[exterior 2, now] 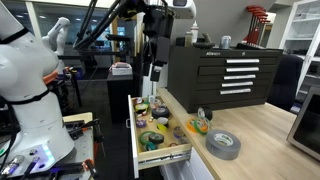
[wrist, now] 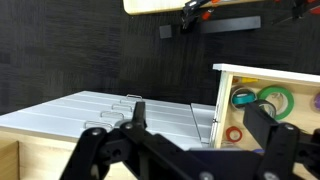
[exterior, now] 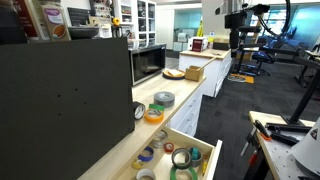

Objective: Remove the green tape from the top of the counter and place it in the open drawer

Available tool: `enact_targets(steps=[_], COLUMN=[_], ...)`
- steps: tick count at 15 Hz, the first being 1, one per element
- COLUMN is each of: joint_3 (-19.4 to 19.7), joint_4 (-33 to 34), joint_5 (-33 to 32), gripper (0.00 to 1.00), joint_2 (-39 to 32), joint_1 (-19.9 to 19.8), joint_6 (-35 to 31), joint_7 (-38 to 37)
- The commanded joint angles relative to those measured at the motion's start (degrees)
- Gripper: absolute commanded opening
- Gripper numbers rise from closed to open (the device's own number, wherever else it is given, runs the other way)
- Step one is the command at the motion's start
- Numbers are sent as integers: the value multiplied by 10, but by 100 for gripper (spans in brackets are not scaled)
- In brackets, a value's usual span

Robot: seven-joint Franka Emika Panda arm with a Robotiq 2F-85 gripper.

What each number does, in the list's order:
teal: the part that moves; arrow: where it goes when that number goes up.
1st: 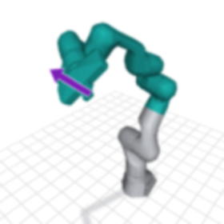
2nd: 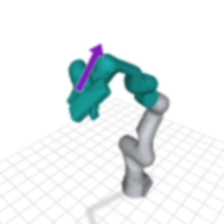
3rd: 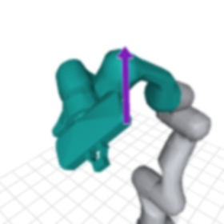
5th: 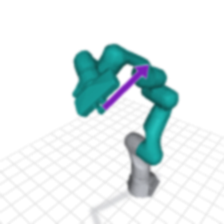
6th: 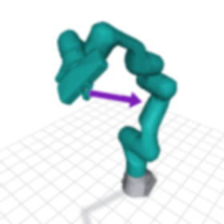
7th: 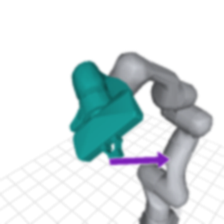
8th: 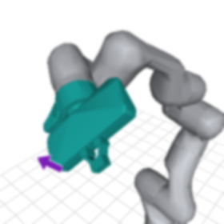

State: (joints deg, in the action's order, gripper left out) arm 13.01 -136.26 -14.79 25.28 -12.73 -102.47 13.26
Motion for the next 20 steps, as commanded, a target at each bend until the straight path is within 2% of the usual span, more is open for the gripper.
enact_targets(steps=[1,4,11,15,18,20], joint_3=[-2,-9,-23,-37,-48,-52], joint_4=[-3,-7,-12,-7,-3,-9], joint_5=[-7,-5,48,92,109,97], gripper=[100,100,100,100,100,100], joint_2=[-5,-17,-101,-157,-181,-177], joint_1=[5,12,52,71,79,74], joint_6=[-13,-35,-198,-270,-294,-283], joint_7=[-12,-17,-5,7,21,5])
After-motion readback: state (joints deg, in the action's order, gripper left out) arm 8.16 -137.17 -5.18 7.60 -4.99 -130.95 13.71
